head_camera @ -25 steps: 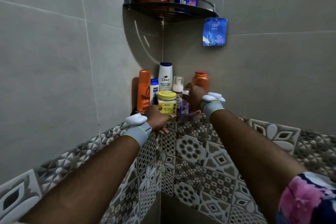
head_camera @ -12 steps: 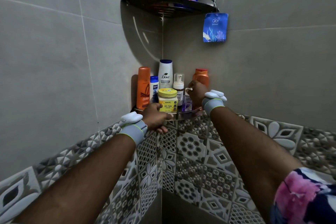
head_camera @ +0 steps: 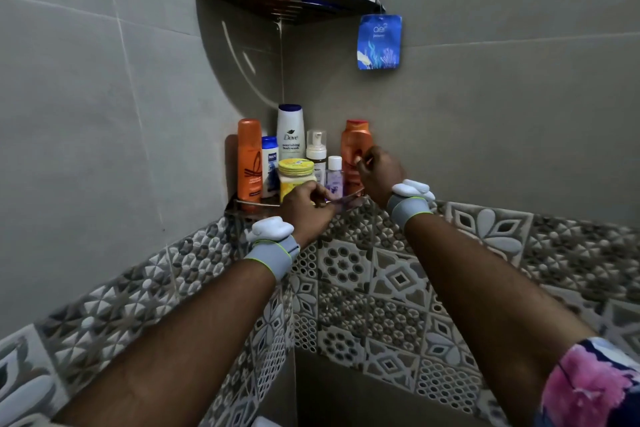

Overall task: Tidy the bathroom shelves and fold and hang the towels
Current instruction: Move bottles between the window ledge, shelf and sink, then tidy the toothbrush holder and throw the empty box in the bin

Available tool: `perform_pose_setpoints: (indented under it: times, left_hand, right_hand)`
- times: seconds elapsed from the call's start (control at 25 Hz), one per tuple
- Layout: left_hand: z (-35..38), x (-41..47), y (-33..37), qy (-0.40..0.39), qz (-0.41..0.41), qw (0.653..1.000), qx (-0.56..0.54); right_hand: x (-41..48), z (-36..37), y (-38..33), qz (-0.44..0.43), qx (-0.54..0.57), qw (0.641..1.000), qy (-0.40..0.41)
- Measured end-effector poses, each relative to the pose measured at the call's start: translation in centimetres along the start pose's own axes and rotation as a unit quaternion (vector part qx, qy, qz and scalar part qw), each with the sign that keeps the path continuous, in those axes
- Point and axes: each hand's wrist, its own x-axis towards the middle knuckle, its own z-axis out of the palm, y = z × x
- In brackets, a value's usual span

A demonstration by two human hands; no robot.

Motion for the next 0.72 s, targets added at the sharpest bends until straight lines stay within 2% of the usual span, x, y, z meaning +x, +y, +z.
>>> perform_pose_setpoints:
  times: [0.16,0.24,0.36,0.56,0.72]
  left_hand:
    - [6.0,-1.9,0.3,-0.108,0.004,0.993,-0.037]
    - [10.3,-3.5,0.3,-0.156,-0.013,0.985,-0.073]
    - [15.6,-6.3,1.3,-0.216,-0.051,0.973,-0.069]
    - [26.5,-15.7,9.4,-0.329,-0.034,0.941,-0.066]
    - [36.5,-28.0,17.9,-0.444,0.021,0.894,-0.064]
  right_hand:
    - [-4.5,-1.6,5.1,0.037,-0.054,0.996,-0.058]
    - [-7.1,-3.7,8.8,0.063,-0.103,0.988,-0.101]
    - [-11.5,-8.0,14.0,0.109,-0.137,0.974,-0.145]
    - [-21.4,-21.4,24.6,0.248,-0.148,0.949,-0.125]
    - [-32.4,-34.6,32.1,0.346,-0.144,0.923,-0.082]
